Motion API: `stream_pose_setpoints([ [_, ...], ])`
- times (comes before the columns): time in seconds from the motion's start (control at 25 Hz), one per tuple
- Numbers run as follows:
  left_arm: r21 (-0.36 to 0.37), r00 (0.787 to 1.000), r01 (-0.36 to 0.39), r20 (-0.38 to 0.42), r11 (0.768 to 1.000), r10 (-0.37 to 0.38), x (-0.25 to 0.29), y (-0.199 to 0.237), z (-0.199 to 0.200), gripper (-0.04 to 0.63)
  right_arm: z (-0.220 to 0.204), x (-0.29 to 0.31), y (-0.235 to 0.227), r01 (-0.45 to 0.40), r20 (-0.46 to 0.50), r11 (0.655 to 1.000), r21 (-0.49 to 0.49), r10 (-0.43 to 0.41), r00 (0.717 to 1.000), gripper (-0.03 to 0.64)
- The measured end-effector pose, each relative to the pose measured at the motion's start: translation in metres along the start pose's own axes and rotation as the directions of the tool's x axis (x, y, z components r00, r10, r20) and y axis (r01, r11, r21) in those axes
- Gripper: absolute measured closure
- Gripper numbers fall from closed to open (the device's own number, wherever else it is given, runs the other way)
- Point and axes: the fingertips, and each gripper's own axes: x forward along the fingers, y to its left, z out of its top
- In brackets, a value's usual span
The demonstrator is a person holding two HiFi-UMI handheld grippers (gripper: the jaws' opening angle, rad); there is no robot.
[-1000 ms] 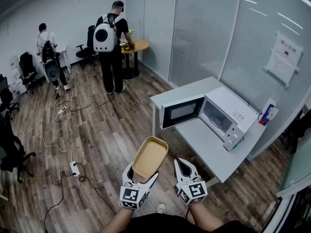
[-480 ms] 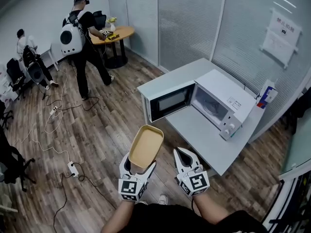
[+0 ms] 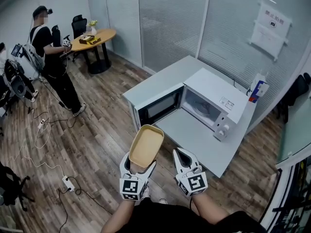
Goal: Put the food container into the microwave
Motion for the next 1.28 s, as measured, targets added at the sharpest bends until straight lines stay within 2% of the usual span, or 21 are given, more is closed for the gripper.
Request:
stream_pose_setpoints([
  [0.2, 0.028, 0.997, 0.076, -0.020, 0.997, -0.075, 0.036, 0.012, 0.001, 0.115, -0.009, 0.018, -0.022, 0.105, -0.015, 0.994, -0.002, -0.105, 0.994, 0.611],
  [0.36, 0.017, 0.990, 0.135, -0.031, 0.991, -0.134, 0.062, 0.021, -0.001, 0.115, -0.010, 0.027, -0.038, 0.193, -0.011, 0.981, 0.004, -0.193, 0.981, 0.611],
  [0.8, 0.043, 0.946, 0.323, -0.042, 0.945, -0.321, 0.105, 0.006, 0.002, 0.115, -0.014, 0.021, -0.065, 0.356, -0.044, 0.934, -0.013, -0.356, 0.933, 0.611],
  [1.12, 0.046, 0.913, 0.406, -0.065, 0.913, -0.403, 0.149, -0.019, 0.001, 0.115, -0.018, 0.015, -0.102, 0.419, -0.057, 0.907, -0.030, -0.421, 0.905, 0.611],
  [1.28, 0.070, 0.902, 0.429, -0.085, 0.900, -0.424, 0.180, -0.033, -0.001, 0.115, -0.015, 0.022, -0.127, 0.425, -0.046, 0.902, -0.078, -0.429, 0.902, 0.611],
])
